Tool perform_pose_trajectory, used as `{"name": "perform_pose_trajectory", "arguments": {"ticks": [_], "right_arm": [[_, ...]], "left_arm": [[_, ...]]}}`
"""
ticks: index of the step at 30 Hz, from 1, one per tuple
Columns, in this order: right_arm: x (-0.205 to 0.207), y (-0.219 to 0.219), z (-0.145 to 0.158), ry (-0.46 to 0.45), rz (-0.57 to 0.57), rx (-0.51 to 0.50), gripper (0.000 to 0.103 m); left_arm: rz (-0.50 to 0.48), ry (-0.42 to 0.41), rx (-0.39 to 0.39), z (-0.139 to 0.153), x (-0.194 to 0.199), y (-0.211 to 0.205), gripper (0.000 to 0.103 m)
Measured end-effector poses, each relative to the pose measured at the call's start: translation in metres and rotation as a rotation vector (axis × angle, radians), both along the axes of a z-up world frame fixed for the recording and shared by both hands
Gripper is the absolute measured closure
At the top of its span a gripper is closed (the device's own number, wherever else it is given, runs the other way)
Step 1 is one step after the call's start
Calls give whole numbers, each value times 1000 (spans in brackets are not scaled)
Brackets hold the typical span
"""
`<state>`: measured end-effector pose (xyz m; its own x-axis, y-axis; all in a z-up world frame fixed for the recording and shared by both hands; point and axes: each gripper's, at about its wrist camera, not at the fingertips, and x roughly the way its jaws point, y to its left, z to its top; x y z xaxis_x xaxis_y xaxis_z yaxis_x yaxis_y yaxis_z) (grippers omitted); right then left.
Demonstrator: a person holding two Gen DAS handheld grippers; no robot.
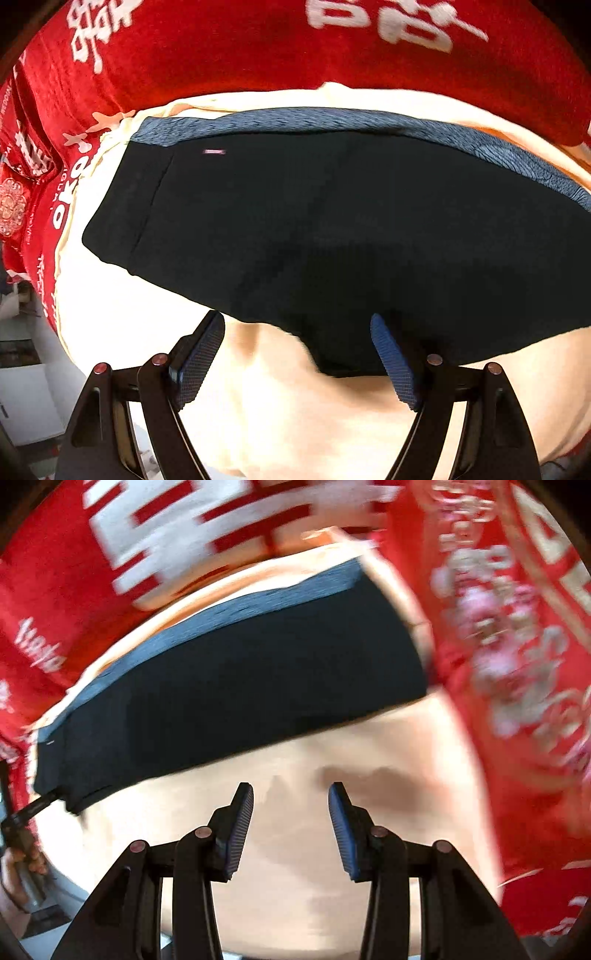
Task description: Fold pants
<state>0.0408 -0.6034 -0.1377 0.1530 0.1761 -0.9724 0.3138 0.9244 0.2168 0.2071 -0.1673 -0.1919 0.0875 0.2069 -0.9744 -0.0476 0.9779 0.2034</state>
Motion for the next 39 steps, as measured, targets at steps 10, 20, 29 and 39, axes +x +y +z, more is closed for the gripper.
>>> {"name": "perform_pose_trajectory", "arguments": {"ticks": [10, 20, 29, 39], "right_arm": [[40, 225, -33, -29, 93, 274, 57], [65, 370, -90, -56, 52, 544, 57], [67, 368, -98, -74, -23, 583, 57], [74, 374, -74, -107, 11, 469, 95]], "left_arm": [[-98, -31, -50, 4, 11, 80, 21], [-71, -80, 16, -28, 49, 177, 21], [-89, -93, -13, -33, 49, 188, 19], [-71, -87, -71, -40, 46, 216, 8]]}}
